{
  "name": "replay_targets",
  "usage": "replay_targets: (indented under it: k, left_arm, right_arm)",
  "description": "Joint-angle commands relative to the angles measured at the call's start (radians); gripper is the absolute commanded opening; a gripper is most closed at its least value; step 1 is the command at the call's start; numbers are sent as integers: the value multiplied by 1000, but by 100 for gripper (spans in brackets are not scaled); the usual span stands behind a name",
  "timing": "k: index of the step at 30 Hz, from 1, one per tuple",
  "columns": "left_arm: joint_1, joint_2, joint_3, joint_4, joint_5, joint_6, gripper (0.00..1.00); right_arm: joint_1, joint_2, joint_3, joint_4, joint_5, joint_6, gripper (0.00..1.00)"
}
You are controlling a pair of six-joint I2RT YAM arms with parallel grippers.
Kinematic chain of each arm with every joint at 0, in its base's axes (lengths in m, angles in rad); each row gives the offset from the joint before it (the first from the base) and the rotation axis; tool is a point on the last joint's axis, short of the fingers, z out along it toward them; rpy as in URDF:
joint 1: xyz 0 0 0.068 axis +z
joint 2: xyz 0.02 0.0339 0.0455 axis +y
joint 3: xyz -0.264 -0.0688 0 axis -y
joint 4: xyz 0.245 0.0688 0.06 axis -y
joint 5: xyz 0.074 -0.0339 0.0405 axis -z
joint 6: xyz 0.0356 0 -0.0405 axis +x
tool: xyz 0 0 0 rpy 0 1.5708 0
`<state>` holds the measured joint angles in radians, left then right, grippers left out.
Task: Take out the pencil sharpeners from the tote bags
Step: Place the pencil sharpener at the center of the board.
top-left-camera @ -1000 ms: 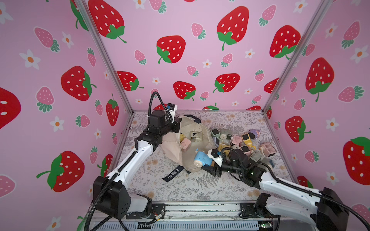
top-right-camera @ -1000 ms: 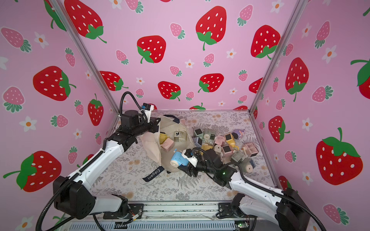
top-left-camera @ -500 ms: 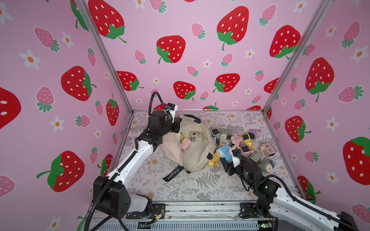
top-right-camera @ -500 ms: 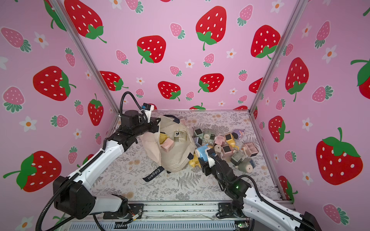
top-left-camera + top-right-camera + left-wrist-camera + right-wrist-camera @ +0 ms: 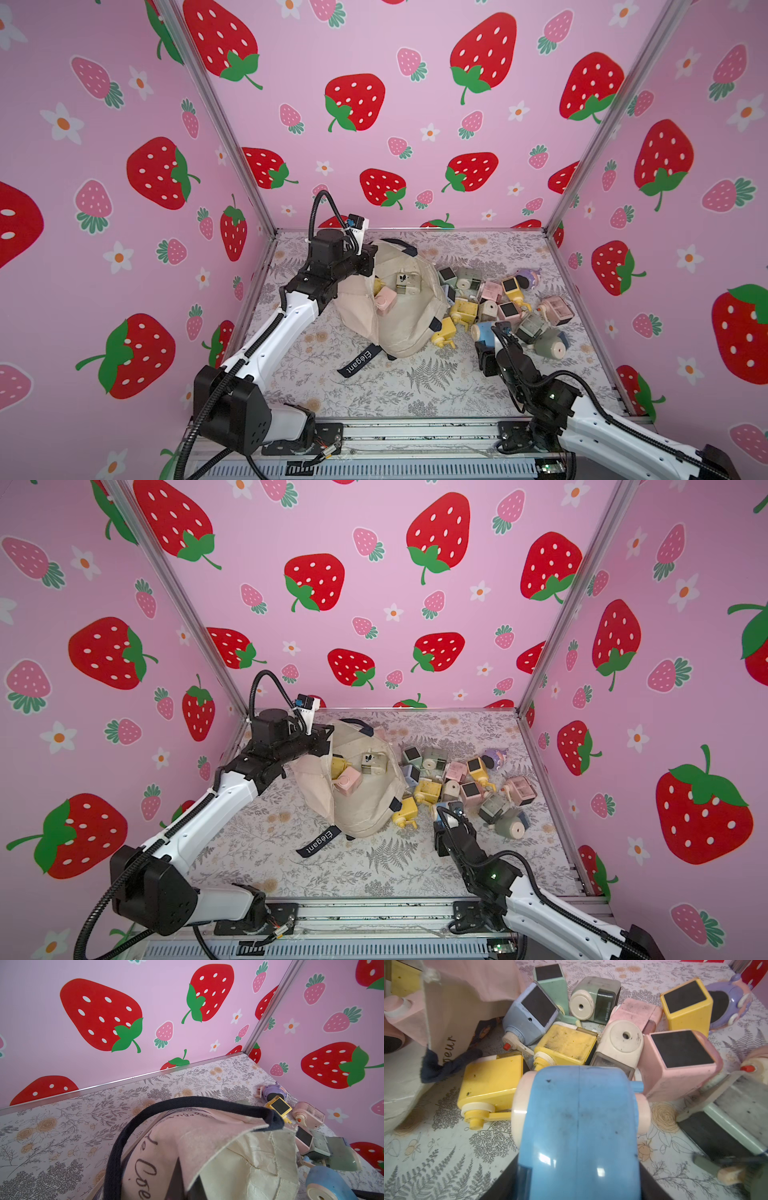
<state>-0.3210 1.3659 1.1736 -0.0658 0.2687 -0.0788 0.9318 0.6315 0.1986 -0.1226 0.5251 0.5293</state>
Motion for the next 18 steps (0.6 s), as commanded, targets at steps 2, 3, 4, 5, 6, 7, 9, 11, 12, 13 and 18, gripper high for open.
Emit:
replay_targets:
  k: [2, 3, 4, 5, 6, 7, 9, 11, 12, 13, 18]
  left_arm:
    - [-5, -18, 48, 30, -3, 16, 0]
    - [-5, -20, 46, 32, -3, 16, 0]
    - [-5, -19, 46, 32, -4, 16, 0]
    - [-5, -20, 47, 31, -5, 14, 0]
    - [-7, -19, 46, 31, -2, 14, 0]
    - [-7, -18, 48, 31, -2, 14, 0]
    - [-9, -15, 50, 30, -2, 15, 0]
    - [-9, -16, 51, 29, -2, 15, 0]
    - [-10, -17, 51, 29, -2, 15, 0]
    - [-10, -18, 49, 29, -2, 17, 0]
    - [-12, -21, 47, 30, -3, 16, 0]
  right_arm:
    - [-4, 85, 39, -22, 25, 85, 31]
    - [-4, 108, 43, -22, 18, 90, 32]
    - [-4, 123, 48, -20, 8, 90, 32]
    - [-4, 146, 53, -14, -5, 90, 33]
    - [-4, 170, 56, 0, -21, 88, 33]
    - [-3, 190, 58, 13, -31, 84, 34]
    - [-4, 243, 75, 29, -47, 77, 36]
    - [-4, 305, 81, 59, -54, 71, 37]
    - [-3, 336, 85, 80, -61, 66, 38]
    - [-4, 360, 89, 99, -70, 61, 39]
    - [-4, 479, 118, 184, -111, 31, 44]
